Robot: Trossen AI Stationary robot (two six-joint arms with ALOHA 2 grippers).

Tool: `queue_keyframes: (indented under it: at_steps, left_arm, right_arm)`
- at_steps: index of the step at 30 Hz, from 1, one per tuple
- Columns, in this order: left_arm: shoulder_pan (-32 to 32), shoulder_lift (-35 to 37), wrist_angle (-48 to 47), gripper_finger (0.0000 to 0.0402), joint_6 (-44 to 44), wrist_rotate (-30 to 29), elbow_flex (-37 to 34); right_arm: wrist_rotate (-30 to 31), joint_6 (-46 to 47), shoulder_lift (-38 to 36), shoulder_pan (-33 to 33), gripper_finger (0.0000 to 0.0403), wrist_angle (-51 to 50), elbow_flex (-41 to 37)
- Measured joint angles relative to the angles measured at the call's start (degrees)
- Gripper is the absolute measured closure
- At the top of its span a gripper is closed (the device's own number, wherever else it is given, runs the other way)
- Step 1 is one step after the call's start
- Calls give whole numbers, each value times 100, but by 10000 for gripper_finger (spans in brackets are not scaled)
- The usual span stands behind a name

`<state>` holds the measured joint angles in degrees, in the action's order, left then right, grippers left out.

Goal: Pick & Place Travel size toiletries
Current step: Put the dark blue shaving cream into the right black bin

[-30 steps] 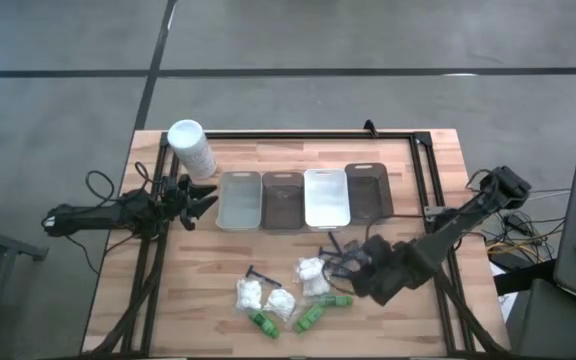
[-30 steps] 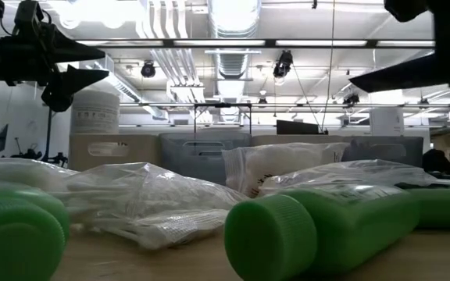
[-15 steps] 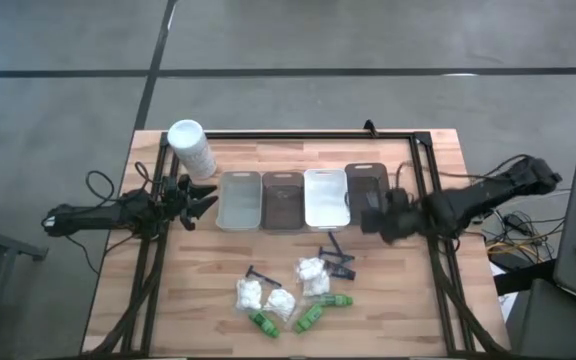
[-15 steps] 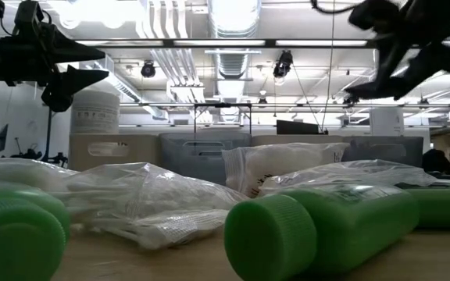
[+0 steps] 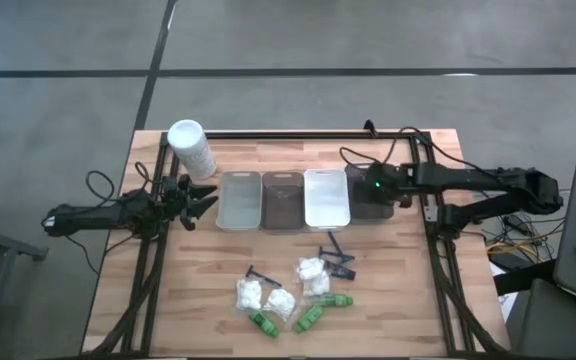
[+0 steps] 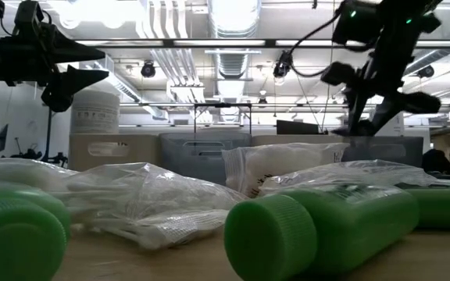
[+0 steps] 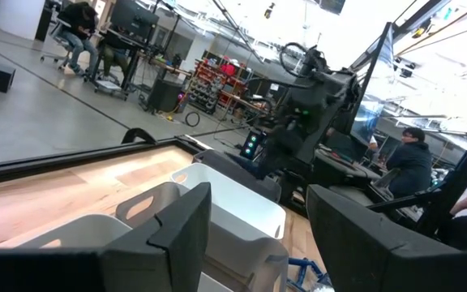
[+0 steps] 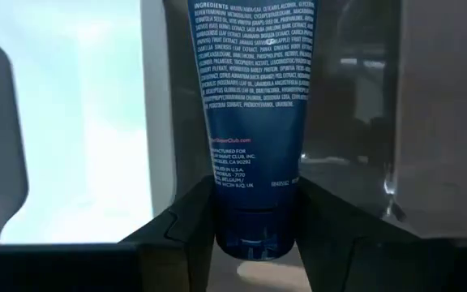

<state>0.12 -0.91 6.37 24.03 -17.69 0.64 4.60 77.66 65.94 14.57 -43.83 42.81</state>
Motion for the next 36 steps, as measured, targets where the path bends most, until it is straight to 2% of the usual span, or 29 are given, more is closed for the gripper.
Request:
queue_keyframes:
  at_steps: [4,10,14,17,19,22,27,36]
  left_arm:
    - [0,1,0,193,0,0,-1]
    - [1,1,1,193,0,0,-1]
    - [2,0,0,193,0,1,-2]
    - [2,2,2,193,0,0,0]
    - [2,0,1,193,0,1,-2]
    - [0,1,1,193,0,1,-2]
    - [2,0,-2,193,0,2,-2]
    - [2,2,-2,193,0,0,-2]
  right_arm:
    - [-163,-176,445,218,247,257,0]
    - [-271,-61,958,204,181,345,165]
    - [-343,-40,1093,-63,133,286,531]
    - [-123,129,1109,-409,105,59,988]
    - [181,408,1126,-670,93,-448,1286]
    - [592,642,1195,-1087,81,-1094,1735]
    - [922,905,1318,-1931,71,-1829,2421]
    - [1472,895,1976,-3611,75,-1930,3312]
